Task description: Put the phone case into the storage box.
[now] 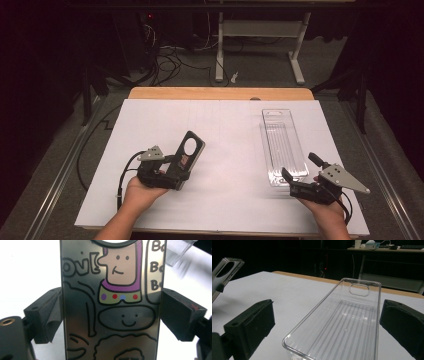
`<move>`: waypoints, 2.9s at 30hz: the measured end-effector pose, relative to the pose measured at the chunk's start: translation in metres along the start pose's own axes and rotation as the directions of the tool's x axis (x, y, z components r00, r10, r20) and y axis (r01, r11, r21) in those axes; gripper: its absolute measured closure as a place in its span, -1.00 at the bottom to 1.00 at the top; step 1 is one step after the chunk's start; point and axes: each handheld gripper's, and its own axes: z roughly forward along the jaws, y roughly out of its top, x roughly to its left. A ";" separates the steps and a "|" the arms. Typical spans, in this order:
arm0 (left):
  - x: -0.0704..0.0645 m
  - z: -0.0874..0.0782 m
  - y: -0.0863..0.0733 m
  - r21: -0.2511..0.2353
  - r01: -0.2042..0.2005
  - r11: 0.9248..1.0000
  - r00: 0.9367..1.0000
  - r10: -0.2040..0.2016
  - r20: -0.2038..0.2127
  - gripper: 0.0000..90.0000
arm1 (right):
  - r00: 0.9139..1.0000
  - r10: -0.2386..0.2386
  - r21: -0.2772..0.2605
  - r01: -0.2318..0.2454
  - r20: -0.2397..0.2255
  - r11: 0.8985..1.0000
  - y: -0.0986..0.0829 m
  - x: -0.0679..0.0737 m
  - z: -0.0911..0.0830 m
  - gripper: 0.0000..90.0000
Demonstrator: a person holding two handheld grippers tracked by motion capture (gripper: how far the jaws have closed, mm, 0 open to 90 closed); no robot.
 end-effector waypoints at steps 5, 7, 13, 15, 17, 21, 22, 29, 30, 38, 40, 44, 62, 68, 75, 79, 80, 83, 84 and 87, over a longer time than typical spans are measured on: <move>0.000 0.000 -0.001 -0.007 -0.009 1.000 1.000 0.009 0.024 -0.71 | 1.000 0.005 0.002 -0.005 0.003 1.000 -0.001 0.000 0.000 -0.99; 0.000 0.000 -0.001 -0.011 -0.005 1.000 0.999 0.005 0.034 -0.71 | 1.000 0.003 -0.002 -0.003 0.002 1.000 -0.001 0.000 0.000 -0.99; 0.000 -0.002 -0.002 -0.030 -0.016 0.999 0.999 0.017 0.037 -0.71 | 1.000 -0.002 0.009 0.002 -0.002 1.000 -0.001 0.005 0.002 -0.99; -0.001 -0.004 -0.002 -0.050 -0.026 0.998 0.999 0.028 0.031 -0.71 | 1.000 0.000 0.015 0.000 -0.004 1.000 0.000 0.007 0.004 -0.99; -0.001 -0.005 -0.001 -0.068 -0.026 0.997 0.999 0.029 0.040 -0.71 | 1.000 -0.002 0.016 0.002 -0.003 1.000 0.000 0.009 0.005 -0.99; -0.002 -0.006 0.000 -0.088 -0.035 0.996 0.998 0.040 0.057 -0.71 | 1.000 0.003 0.010 -0.002 -0.009 1.000 0.004 0.012 0.008 -0.99; -0.002 -0.007 0.000 -0.088 -0.037 0.995 0.998 0.042 0.055 -0.71 | 1.000 0.002 0.013 -0.002 -0.009 1.000 0.004 0.013 0.009 -0.99; -0.003 -0.011 0.002 -0.120 -0.042 0.992 0.996 0.050 0.068 -0.71 | 1.000 0.000 0.000 0.000 -0.011 1.000 0.012 0.021 0.015 -0.99; -0.004 -0.011 0.002 -0.122 -0.043 0.992 0.996 0.052 0.070 -0.71 | 1.000 -0.003 -0.003 0.003 -0.013 1.000 0.013 0.022 0.017 -1.00; -0.007 -0.011 0.005 -0.149 -0.063 0.987 0.991 0.079 0.107 -0.71 | 0.999 -0.027 -0.013 0.026 -0.031 1.000 0.030 0.030 0.028 -1.00; -0.009 -0.011 0.006 -0.148 -0.073 0.986 0.990 0.090 0.106 -0.71 | 0.999 -0.030 -0.018 0.030 -0.034 0.999 0.034 0.031 0.032 -0.99; -0.009 -0.009 0.006 -0.152 -0.070 0.986 0.990 0.087 0.107 -0.71 | 0.999 -0.028 -0.029 0.026 -0.041 0.999 0.040 0.034 0.038 -0.99; -0.009 -0.006 0.009 -0.179 -0.087 0.980 0.989 0.107 0.106 -0.71 | 0.988 -0.054 -0.039 0.049 -0.145 0.998 0.054 0.073 0.085 -0.99; -0.008 -0.007 0.009 -0.178 -0.087 0.980 0.989 0.107 0.106 -0.71 | 0.983 -0.056 -0.021 0.053 -0.174 0.998 0.049 0.083 0.100 -0.99; 0.002 -0.007 0.016 -0.150 -0.095 0.984 0.987 0.113 0.116 -0.71 | 0.980 -0.064 0.002 0.066 -0.190 0.998 0.047 0.090 0.119 -0.99; 0.010 -0.001 0.021 -0.134 -0.108 0.985 0.986 0.123 0.112 -0.71 | 0.979 -0.065 0.020 0.070 -0.195 0.997 0.041 0.093 0.125 -0.99; 0.012 0.001 0.021 -0.136 -0.104 0.985 0.986 0.121 0.118 -0.71 | 0.979 -0.065 0.020 0.070 -0.195 0.997 0.041 0.093 0.125 -0.99; 0.017 0.008 0.015 -0.126 -0.097 0.987 0.985 0.114 0.133 -0.71 | 0.977 -0.068 0.053 0.080 -0.203 0.995 0.033 0.096 0.128 -0.99; 0.017 0.009 0.013 -0.129 -0.084 0.988 0.984 0.103 0.145 -0.71 | 0.976 -0.072 0.059 0.086 -0.204 0.995 0.031 0.097 0.129 -0.99; 0.014 0.011 0.010 -0.125 -0.094 0.988 0.981 0.113 0.158 -0.71 | 0.974 -0.079 0.075 0.097 -0.212 0.992 0.025 0.101 0.131 -0.99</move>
